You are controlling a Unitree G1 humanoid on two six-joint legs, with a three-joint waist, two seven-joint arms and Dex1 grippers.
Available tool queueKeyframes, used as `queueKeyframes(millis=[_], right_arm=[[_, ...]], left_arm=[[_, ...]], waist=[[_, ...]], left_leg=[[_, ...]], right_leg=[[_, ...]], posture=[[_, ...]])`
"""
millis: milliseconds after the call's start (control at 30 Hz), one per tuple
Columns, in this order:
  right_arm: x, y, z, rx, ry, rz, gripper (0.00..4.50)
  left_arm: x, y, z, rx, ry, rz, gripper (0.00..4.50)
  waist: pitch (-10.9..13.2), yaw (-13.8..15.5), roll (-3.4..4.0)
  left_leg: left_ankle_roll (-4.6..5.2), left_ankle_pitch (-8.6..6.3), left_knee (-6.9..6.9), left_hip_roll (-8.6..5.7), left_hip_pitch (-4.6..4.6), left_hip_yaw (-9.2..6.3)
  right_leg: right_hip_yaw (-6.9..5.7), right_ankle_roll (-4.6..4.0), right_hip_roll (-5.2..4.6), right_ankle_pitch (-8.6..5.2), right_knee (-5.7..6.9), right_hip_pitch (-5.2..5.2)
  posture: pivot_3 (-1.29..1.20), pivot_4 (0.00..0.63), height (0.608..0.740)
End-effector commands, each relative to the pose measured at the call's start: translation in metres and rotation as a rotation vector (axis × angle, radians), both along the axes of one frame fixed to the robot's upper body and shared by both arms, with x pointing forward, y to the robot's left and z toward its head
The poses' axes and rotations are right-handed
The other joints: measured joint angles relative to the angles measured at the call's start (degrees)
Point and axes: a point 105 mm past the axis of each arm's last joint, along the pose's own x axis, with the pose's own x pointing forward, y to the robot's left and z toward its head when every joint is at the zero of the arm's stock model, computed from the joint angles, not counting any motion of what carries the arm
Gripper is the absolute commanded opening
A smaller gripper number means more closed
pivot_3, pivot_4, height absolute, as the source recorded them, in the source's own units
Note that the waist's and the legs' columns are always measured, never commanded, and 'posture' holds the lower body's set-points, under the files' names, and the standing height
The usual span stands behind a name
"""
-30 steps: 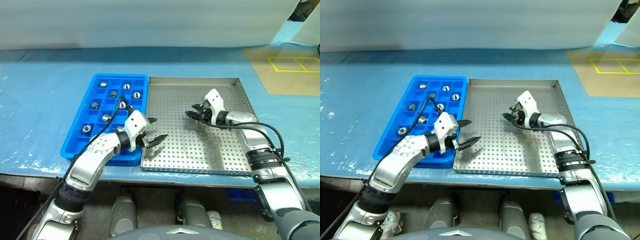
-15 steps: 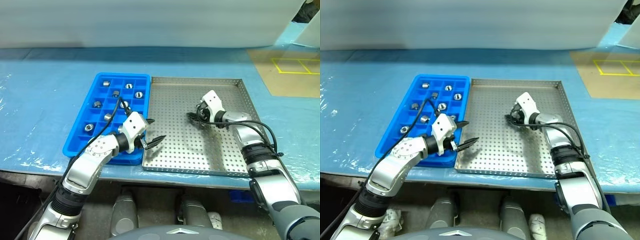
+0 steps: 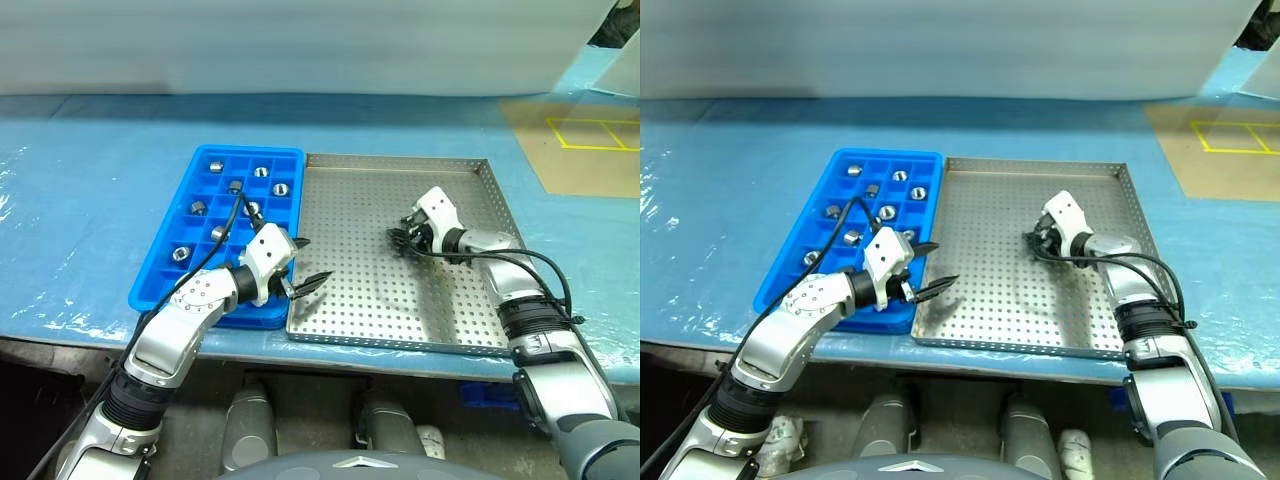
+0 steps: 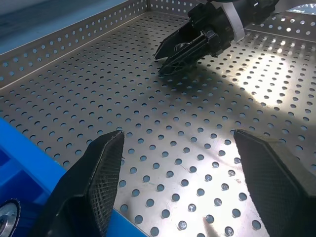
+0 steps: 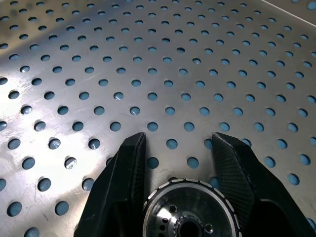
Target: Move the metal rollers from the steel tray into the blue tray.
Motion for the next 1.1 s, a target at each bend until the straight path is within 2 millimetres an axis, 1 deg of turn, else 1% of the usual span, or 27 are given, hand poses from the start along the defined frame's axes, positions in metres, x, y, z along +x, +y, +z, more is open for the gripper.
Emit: queueKeyframes(millis=[33,133,233,367,433,500,633,733,867,967,1100], right_arm=[[0.0,-0.005,0.011,0.008,-0.03,-0.005,1.69],[-0.002,0.0,0.015,0.018,-0.04,0.017,1.69],[-0.004,0.011,0.019,0.026,-0.048,0.065,1.69],[-0.005,0.014,0.017,0.025,-0.039,0.076,1.69],[-0.006,0.016,0.016,0.036,-0.033,0.09,2.44],[-0.009,0.018,0.014,0.034,-0.029,0.104,3.01],[-0.004,0.011,0.017,0.012,-0.054,0.066,4.37],[-0.004,0.003,0.021,0.009,-0.051,0.054,4.37],[-0.007,-0.003,0.021,-0.012,-0.024,0.057,4.37],[-0.012,-0.009,0.02,-0.016,0.029,0.057,4.37],[-0.016,-0.012,0.022,-0.01,0.09,0.056,4.37]], left_arm=[[0.0,-0.002,0.011,-0.012,-0.042,-0.017,3.76],[0.0,-0.002,0.011,-0.01,-0.043,-0.019,3.76],[0.0,-0.002,0.011,-0.01,-0.042,-0.02,3.76],[0.001,-0.002,0.012,-0.01,-0.043,-0.016,3.76],[0.001,-0.002,0.012,-0.01,-0.043,-0.015,3.76],[0.0,-0.002,0.012,-0.01,-0.044,-0.013,3.76],[-0.001,-0.002,0.01,-0.009,-0.039,-0.009,3.76],[-0.001,-0.002,0.009,-0.008,-0.035,-0.011,3.76],[0.0,-0.002,0.009,-0.006,-0.034,-0.016,3.76],[0.0,-0.003,0.008,-0.006,-0.032,-0.021,3.76],[0.0,-0.004,0.008,-0.007,-0.03,-0.027,3.76]], waist=[[0.0,-0.04,0.0],[0.0,-0.04,0.0],[0.0,-0.09,0.0],[0.0,-0.1,0.0],[0.0,-0.1,0.0],[0.0,-0.08,0.0],[0.0,-0.08,0.0],[0.0,-0.09,0.0],[0.0,-0.06,0.0],[0.0,-0.11,0.0],[0.0,-0.1,0.0]], left_leg=[[0.0,0.0,0.0,0.0,0.0,0.0],[0.0,0.0,0.0,0.0,0.0,0.0],[0.0,0.0,-0.02,0.0,-0.01,0.0],[0.0,0.0,-0.02,0.01,-0.04,0.0],[0.0,0.0,-0.02,0.01,-0.04,0.0],[0.0,0.0,-0.02,0.01,-0.04,0.0],[0.0,0.0,-0.02,0.01,-0.05,0.0],[0.0,0.0,-0.02,0.01,-0.05,0.0],[0.0,0.0,-0.03,0.0,-0.05,0.0],[0.0,0.0,-0.03,0.0,-0.05,0.0],[0.0,0.0,-0.03,0.02,-0.05,0.0]], right_leg=[[0.0,0.0,0.0,0.0,0.0,0.0],[0.0,0.0,0.0,0.0,0.0,-0.01],[0.0,0.0,0.01,0.0,-0.01,-0.03],[0.0,0.0,0.01,0.0,0.0,-0.07],[0.01,0.0,0.01,0.0,0.0,-0.07],[0.01,0.0,0.01,0.0,-0.01,-0.07],[0.0,0.0,0.01,0.0,-0.01,-0.07],[0.0,0.0,0.01,0.0,-0.01,-0.07],[0.01,0.0,0.01,0.0,-0.02,-0.07],[0.01,0.0,0.01,0.0,-0.02,-0.07],[0.01,0.0,0.02,0.0,-0.02,-0.07]], posture=[[-0.02,0.15,0.74],[-0.02,0.15,0.74],[-0.02,0.15,0.74],[-0.02,0.15,0.74],[-0.02,0.15,0.74],[-0.01,0.15,0.74],[-0.01,0.15,0.74],[-0.01,0.15,0.74],[-0.02,0.15,0.74],[-0.03,0.15,0.74],[-0.03,0.15,0.74]])
